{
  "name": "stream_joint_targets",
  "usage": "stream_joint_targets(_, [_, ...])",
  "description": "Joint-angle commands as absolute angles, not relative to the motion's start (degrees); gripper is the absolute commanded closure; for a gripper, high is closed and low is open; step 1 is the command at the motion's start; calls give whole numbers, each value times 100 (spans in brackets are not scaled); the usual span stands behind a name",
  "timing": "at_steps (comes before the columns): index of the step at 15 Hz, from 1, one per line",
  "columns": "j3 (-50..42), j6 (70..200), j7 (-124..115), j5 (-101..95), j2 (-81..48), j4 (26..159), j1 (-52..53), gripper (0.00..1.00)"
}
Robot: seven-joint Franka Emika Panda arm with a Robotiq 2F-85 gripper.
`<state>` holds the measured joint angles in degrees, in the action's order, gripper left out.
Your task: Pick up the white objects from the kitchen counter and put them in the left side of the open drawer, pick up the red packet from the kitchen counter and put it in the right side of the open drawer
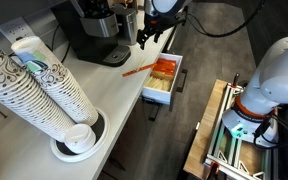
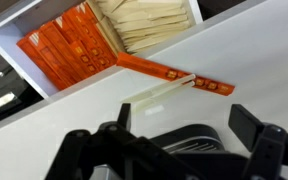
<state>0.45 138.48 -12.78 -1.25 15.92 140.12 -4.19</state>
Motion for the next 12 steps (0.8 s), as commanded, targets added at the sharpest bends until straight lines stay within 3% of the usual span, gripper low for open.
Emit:
stream_joint_targets(1, [75,13892,-2084,246,863,13588,-402,0])
stream_joint_targets(12, [30,14374,-5119,-1104,-713,12725,-41,0])
